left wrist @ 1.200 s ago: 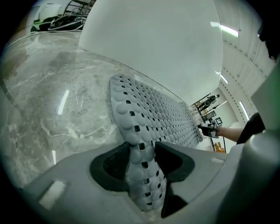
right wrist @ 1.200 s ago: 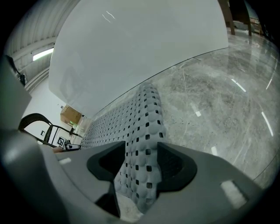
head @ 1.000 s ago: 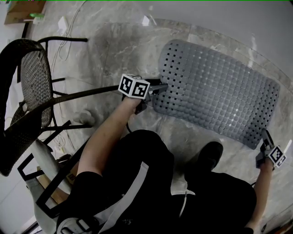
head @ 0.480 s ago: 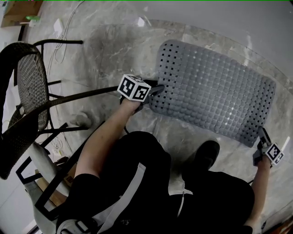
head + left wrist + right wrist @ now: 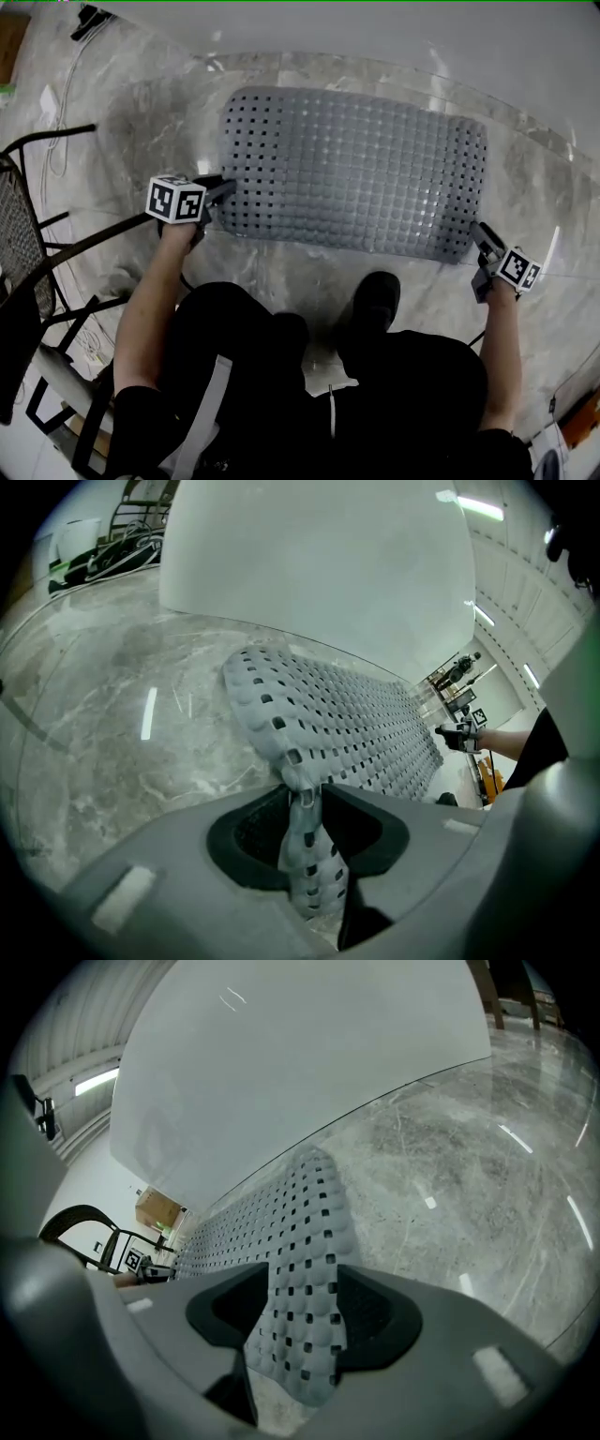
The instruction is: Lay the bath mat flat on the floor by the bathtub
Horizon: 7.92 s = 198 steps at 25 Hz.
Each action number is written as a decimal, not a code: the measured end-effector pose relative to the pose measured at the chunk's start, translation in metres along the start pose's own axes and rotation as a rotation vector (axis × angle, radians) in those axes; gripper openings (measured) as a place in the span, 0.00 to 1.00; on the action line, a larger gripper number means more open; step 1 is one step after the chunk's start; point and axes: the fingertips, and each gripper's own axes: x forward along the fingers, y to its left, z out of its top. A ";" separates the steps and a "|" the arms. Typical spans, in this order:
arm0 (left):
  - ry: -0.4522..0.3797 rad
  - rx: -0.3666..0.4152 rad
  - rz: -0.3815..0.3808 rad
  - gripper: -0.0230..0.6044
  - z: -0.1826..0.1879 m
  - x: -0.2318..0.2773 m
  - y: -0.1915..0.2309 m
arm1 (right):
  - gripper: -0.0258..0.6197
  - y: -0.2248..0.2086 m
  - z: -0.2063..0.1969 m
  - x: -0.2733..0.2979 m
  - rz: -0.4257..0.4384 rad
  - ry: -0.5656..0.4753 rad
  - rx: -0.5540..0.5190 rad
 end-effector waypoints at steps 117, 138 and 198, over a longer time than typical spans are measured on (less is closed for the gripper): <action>-0.893 0.305 -0.139 0.04 0.198 -0.683 -0.610 | 0.04 0.780 0.142 -0.552 0.548 -0.257 -0.621; -0.891 0.465 -0.045 0.04 0.194 -0.686 -0.801 | 0.04 0.720 0.136 -0.722 0.807 -0.389 -0.674; -0.945 0.583 -0.056 0.04 0.172 -0.805 -0.793 | 0.04 0.779 0.148 -0.793 0.539 -0.718 -0.810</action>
